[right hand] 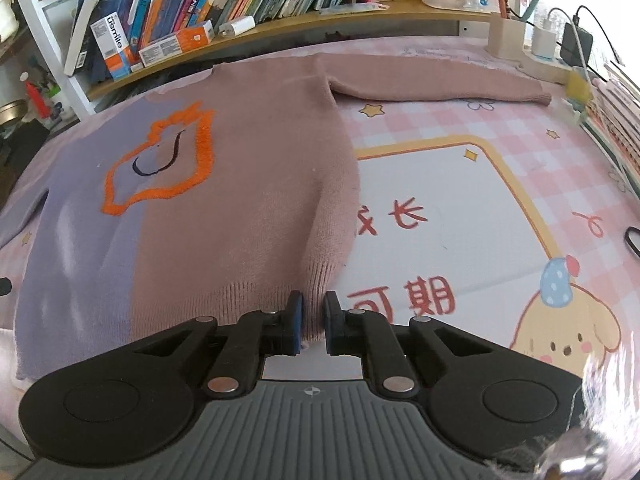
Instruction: Fold clothes
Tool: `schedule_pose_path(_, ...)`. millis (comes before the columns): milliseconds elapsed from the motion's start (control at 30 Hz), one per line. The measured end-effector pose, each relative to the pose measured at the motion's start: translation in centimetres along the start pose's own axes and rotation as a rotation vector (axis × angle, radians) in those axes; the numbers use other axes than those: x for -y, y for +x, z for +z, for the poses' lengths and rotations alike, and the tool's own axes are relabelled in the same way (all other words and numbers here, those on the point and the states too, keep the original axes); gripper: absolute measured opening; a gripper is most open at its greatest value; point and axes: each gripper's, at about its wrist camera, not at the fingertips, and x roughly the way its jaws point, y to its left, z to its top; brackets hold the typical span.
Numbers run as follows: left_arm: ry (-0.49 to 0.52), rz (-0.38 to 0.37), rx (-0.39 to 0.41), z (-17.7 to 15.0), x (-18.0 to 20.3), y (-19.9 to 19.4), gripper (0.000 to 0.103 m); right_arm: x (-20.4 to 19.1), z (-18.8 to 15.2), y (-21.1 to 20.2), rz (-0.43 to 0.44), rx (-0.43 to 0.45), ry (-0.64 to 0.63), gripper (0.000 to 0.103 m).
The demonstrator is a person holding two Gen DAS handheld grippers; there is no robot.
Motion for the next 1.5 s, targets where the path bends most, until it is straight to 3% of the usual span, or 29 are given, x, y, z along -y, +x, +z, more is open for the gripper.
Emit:
schedule_pose_path(133,0.034,-0.066,0.001,-0.1,1.4,-0.7,0.012,-0.1,0.1,0.0,-0.001,-0.003,-0.002,0.01)
schedule_pose_path(267,0.075,-0.055,-0.031,-0.7,3.0,-0.1,0.021,0.2,-0.1,-0.3,-0.009,-0.004,-0.003,0.01)
schedule_pose_path(467,0.084,-0.015,-0.048,-1.1,3.6,1.0,0.021,0.5,-0.3,-0.6,-0.01,-0.009,-0.007,0.01)
schedule_pose_path(600,0.086,-0.014,-0.037,-0.9,3.6,1.3,0.009,0.5,-0.5,-0.6,-0.003,-0.012,-0.01,0.01)
schedule_pose_path(967,0.074,0.04,0.0,1.0,2.9,2.5,0.004,-0.6,-0.5,-0.3,0.029,-0.017,-0.058,0.01)
schedule_pose_path(1233,0.075,0.041,-0.008,0.2,3.1,1.8,0.005,0.0,-0.4,-0.4,0.027,-0.02,-0.053,0.01)
schedule_pose_path(1300,0.069,0.047,-0.01,0.2,3.0,1.8,0.011,0.1,-0.3,-0.5,0.025,-0.022,-0.055,0.01)
schedule_pose_path(1367,0.058,0.05,-0.01,0.2,2.9,1.4,0.012,0.2,-0.3,-0.7,0.03,-0.019,-0.044,0.012)
schedule_pose_path(1500,0.054,0.025,-0.019,-0.4,2.9,0.3,0.016,0.5,-0.4,-1.0,0.033,-0.009,-0.038,0.026)
